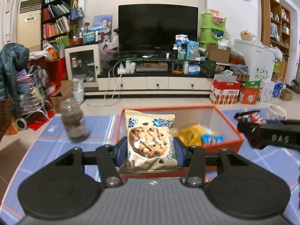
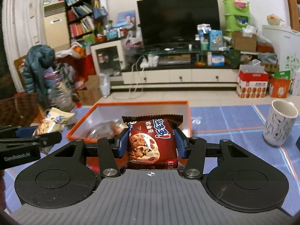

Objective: Organize snacks
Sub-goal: 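Carry both cookie packets over the orange box and open both tools, then move both open tools back toward the remaining snacks, then grasp the clear oat cookie packet with left tool while right grasps orange cookie packet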

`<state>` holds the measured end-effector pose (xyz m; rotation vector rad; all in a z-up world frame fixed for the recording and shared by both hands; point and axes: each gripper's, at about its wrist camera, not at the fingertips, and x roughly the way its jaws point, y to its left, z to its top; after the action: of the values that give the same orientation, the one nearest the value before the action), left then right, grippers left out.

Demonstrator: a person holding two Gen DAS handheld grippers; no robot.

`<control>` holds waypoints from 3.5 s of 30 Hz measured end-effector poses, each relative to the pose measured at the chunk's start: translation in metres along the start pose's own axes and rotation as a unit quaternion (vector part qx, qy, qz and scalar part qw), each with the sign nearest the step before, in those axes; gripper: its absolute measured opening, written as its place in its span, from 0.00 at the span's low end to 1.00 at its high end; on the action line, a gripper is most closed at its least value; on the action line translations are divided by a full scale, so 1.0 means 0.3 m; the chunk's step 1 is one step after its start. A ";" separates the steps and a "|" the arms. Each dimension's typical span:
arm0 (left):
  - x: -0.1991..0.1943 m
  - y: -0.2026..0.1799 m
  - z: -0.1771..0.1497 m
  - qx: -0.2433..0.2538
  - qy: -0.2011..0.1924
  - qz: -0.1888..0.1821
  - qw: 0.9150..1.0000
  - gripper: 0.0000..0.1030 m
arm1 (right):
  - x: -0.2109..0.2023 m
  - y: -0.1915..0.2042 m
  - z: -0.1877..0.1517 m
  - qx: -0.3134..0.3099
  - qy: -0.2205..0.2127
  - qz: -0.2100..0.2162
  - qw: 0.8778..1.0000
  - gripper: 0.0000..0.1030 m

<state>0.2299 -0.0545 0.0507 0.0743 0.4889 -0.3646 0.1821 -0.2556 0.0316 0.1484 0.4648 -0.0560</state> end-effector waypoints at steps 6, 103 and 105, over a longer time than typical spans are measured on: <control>0.237 -0.052 0.103 0.007 0.021 -0.030 0.999 0.62 | 0.216 -0.018 0.097 0.003 0.019 -0.011 1.000 0.37; -0.188 -0.135 -0.611 -0.100 0.138 0.000 0.985 0.68 | 0.348 0.153 -0.303 -0.092 0.168 0.071 0.979 0.50; -0.191 -0.132 -0.607 -0.105 0.138 -0.010 0.985 0.52 | 0.342 0.150 -0.299 -0.090 0.170 0.075 0.979 0.33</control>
<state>0.0875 -0.0443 -0.0823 -0.0853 0.8001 -0.3224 0.2380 -0.1992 -0.0880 0.0141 0.7959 0.1609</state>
